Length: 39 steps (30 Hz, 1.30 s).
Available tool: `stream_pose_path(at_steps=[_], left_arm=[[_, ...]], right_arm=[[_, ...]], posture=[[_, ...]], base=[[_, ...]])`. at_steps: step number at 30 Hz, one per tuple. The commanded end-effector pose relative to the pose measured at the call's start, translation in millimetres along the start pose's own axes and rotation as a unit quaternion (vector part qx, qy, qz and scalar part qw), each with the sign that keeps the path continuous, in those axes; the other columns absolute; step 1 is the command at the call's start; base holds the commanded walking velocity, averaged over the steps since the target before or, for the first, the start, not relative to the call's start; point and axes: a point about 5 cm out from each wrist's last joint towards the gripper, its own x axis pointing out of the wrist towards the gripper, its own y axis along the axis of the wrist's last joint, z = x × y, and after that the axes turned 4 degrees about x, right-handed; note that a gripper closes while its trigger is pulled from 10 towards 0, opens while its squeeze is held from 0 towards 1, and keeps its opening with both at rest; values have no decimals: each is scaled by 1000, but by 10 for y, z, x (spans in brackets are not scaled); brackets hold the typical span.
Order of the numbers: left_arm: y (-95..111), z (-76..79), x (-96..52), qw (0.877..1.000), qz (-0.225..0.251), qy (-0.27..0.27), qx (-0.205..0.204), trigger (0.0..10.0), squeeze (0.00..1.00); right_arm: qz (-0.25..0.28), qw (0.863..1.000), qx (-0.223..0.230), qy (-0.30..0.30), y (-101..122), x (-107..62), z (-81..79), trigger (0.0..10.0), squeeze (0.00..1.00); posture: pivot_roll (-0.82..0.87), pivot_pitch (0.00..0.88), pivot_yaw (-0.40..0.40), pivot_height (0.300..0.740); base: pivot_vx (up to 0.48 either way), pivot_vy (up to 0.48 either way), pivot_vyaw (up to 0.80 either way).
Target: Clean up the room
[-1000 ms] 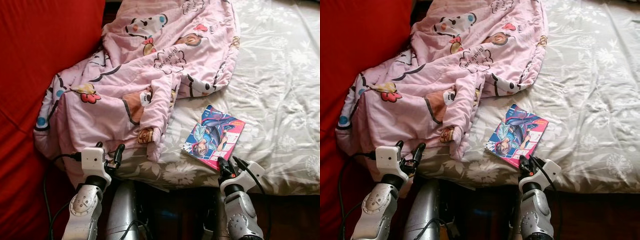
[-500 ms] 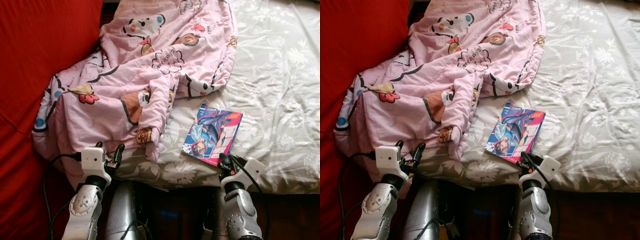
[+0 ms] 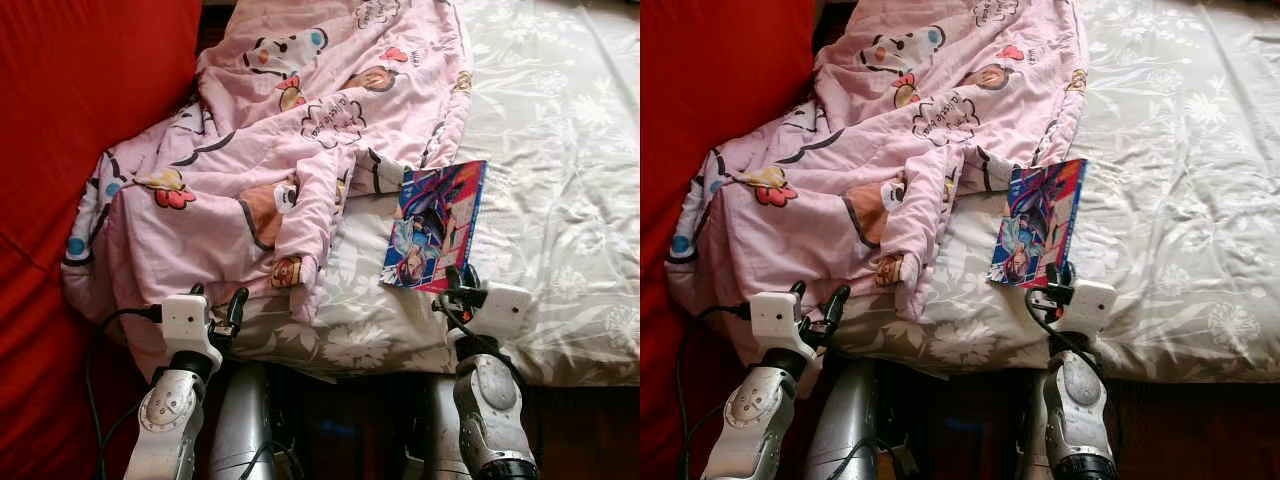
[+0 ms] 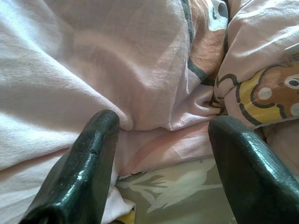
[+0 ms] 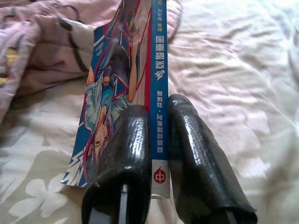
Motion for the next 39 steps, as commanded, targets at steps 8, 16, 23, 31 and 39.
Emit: stream_pose_path(at_steps=[8,16,23,31,39], left_arm=[[-100,-18,-46,1000,-18,9,8,10000,0],[-103,-32,-36,1000,-17,14,7,10000,0],[-131,-68,-34,1000,-22,18,8,10000,0],[-141,-85,-38,999,-24,21,8,10000,0],[-173,-96,-50,999,-29,24,6,10000,0]], right_arm=[[5,998,-23,53,186,75,-81,10000,0],[-14,999,-23,30,165,88,-36,10000,0],[-23,999,-23,35,144,64,-82,10000,0],[-24,999,-23,34,147,63,-77,10000,0],[-26,999,-23,38,139,58,-112,10000,0]], posture=[[29,296,15,582],[30,294,15,596],[28,294,16,641],[26,292,16,691],[28,290,15,740]], base=[[0,0,0],[0,0,0],[0,0,0],[0,0,0],[0,0,0]])
